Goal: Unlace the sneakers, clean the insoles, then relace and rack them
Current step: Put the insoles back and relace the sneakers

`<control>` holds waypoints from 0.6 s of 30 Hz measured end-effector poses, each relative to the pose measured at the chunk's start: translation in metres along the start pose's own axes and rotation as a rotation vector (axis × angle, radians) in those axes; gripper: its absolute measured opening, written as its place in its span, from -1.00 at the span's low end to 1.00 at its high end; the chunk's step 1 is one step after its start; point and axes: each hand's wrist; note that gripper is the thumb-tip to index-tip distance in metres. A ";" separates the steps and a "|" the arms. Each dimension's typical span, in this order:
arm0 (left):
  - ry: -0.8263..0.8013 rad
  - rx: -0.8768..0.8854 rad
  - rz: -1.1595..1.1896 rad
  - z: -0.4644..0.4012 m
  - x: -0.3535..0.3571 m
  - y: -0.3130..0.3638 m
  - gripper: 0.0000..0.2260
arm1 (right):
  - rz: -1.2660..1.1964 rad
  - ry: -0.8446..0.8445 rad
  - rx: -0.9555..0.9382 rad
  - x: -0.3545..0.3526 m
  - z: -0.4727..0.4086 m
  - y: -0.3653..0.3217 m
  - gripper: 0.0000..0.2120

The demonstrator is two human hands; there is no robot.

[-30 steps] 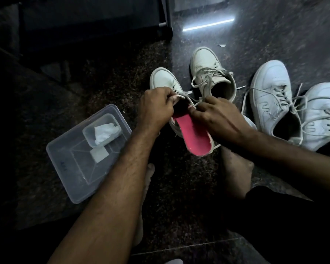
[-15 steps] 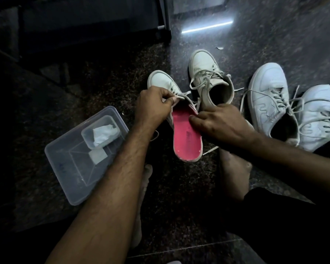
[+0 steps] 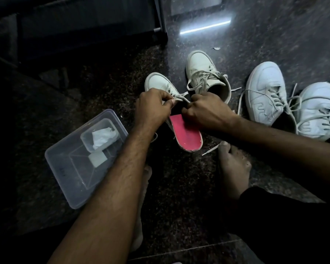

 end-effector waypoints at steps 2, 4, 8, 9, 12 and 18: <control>0.009 -0.002 0.003 0.001 -0.001 0.000 -0.86 | 0.037 0.068 -0.038 0.001 0.007 -0.001 -0.74; 0.013 -0.003 0.010 0.002 0.001 -0.001 -0.86 | -0.015 0.139 -0.107 0.003 0.018 0.005 -0.70; 0.011 0.013 -0.004 0.004 0.002 0.001 -0.84 | -0.156 -0.059 -0.208 -0.011 0.028 0.025 -0.56; 0.011 0.020 -0.013 0.004 0.003 0.002 -0.83 | -0.144 -0.121 -0.203 -0.016 0.026 0.028 -0.55; 0.004 0.028 -0.032 0.004 0.001 0.006 -0.84 | -0.253 -0.235 -0.100 -0.034 0.015 0.030 -0.56; -0.021 0.019 -0.042 0.001 -0.001 0.005 -0.84 | -0.255 -0.153 -0.002 -0.047 0.012 -0.027 -0.33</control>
Point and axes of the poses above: each hand's wrist, its own z-axis away from the middle knuckle, its own x-axis out of the palm, y = z × x, and after that the axes turned 9 degrees about -z, right-handed
